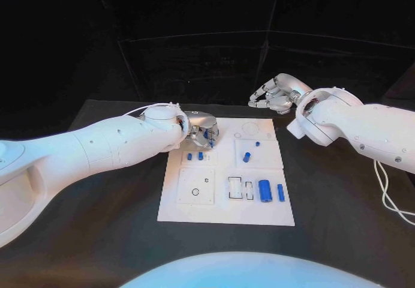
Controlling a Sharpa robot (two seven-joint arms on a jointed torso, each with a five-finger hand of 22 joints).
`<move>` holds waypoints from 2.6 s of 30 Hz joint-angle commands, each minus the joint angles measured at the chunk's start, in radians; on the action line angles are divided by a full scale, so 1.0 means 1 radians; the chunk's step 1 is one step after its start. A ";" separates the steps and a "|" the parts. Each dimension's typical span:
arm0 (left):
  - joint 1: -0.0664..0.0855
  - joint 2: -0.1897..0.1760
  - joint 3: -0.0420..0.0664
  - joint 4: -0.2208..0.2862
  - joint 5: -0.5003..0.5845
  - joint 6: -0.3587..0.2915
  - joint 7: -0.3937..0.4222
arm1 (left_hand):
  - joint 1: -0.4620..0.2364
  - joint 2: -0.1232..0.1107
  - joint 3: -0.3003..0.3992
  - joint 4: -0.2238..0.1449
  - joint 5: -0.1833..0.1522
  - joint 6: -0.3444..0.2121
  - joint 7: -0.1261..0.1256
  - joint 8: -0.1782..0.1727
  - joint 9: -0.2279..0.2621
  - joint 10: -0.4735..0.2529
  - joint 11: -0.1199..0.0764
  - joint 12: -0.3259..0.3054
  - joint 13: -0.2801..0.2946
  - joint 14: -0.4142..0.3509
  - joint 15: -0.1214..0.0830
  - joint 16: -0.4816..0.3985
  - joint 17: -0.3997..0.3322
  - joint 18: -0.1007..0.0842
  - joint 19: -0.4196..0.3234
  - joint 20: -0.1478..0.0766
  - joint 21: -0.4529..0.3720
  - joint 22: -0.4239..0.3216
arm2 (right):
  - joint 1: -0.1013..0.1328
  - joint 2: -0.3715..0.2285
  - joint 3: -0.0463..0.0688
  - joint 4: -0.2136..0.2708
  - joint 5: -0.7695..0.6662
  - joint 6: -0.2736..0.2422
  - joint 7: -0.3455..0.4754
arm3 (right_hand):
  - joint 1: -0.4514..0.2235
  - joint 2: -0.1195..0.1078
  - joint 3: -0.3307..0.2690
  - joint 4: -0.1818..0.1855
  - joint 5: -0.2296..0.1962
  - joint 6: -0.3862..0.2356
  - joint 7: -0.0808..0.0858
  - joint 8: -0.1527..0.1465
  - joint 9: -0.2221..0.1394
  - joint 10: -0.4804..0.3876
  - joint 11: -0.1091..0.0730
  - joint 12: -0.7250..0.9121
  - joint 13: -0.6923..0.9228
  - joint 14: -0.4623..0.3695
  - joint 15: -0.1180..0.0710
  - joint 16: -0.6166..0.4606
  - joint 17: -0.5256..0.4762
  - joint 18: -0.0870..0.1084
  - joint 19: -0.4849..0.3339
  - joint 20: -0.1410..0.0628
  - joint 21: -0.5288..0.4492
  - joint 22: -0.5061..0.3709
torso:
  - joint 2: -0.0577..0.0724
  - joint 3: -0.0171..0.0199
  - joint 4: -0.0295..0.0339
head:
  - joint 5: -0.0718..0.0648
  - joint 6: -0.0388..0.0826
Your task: Assemble the parts on the task board
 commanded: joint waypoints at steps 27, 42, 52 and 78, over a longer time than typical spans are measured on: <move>0.029 -0.142 0.050 0.133 0.017 -0.005 -0.039 | -0.038 -0.016 0.014 -0.004 0.002 0.017 0.001 -0.018 0.001 0.024 -0.001 -0.021 0.002 0.011 -0.001 0.006 -0.006 -0.008 -0.006 0.004 0.008 0.005 | 0.002 0.000 0.001 -0.005 -0.003 0.001 0.012 | 0.008 0.004 0.007 0.000 0.006 -0.007 0.000 0.008 -0.001 -0.005 0.003 0.000 0.001 0.038 -0.007 -0.005 0.000 0.009 -0.006 0.001 -0.005 -0.001 | 0.002 -0.0044 0.0011 | 0.009 0.005; 0.006 -0.131 0.049 0.085 0.037 0.005 -0.027 | -0.039 -0.018 0.014 -0.005 0.002 0.017 0.001 -0.018 0.001 0.025 -0.001 -0.022 0.001 0.010 -0.001 0.005 -0.011 -0.008 -0.006 0.004 0.008 0.005 | 0.002 0.007 0.001 -0.009 -0.003 0.004 0.014 | 0.008 0.005 0.007 0.001 0.006 -0.006 0.000 0.008 -0.001 -0.005 0.003 0.000 0.001 0.038 -0.007 -0.005 0.000 0.009 -0.006 0.001 -0.005 -0.001 | 0.001 -0.0021 -0.0008 | 0.012 -0.001; 0.003 -0.126 0.048 0.081 0.040 0.014 -0.031 | -0.039 -0.018 0.014 -0.005 0.002 0.017 0.001 -0.019 0.001 0.025 -0.001 -0.023 0.001 0.009 -0.001 0.003 -0.014 -0.008 -0.007 0.004 0.007 0.004 | 0.002 0.006 0.001 -0.009 -0.003 0.004 0.013 | 0.008 0.005 0.007 0.001 0.006 -0.006 0.000 0.008 -0.001 -0.005 0.003 0.000 0.001 0.038 -0.007 -0.005 0.000 0.009 -0.006 0.001 -0.005 -0.001 | 0.000 -0.0010 0.0012 | 0.008 -0.002; 0.001 -0.118 0.037 0.088 0.041 0.060 -0.038 | -0.047 -0.022 0.009 -0.005 0.002 0.021 0.000 -0.021 0.002 0.029 -0.002 -0.028 0.002 0.008 -0.001 0.002 -0.018 -0.007 -0.009 0.003 0.005 0.003 | 0.002 0.007 0.001 -0.010 -0.003 0.005 0.012 | 0.008 0.005 0.007 0.001 0.006 -0.006 0.000 0.008 -0.001 -0.005 0.003 0.000 0.001 0.038 -0.007 -0.005 0.000 0.009 -0.006 0.001 -0.005 -0.001 | 0.000 -0.0016 0.0017 | 0.009 -0.006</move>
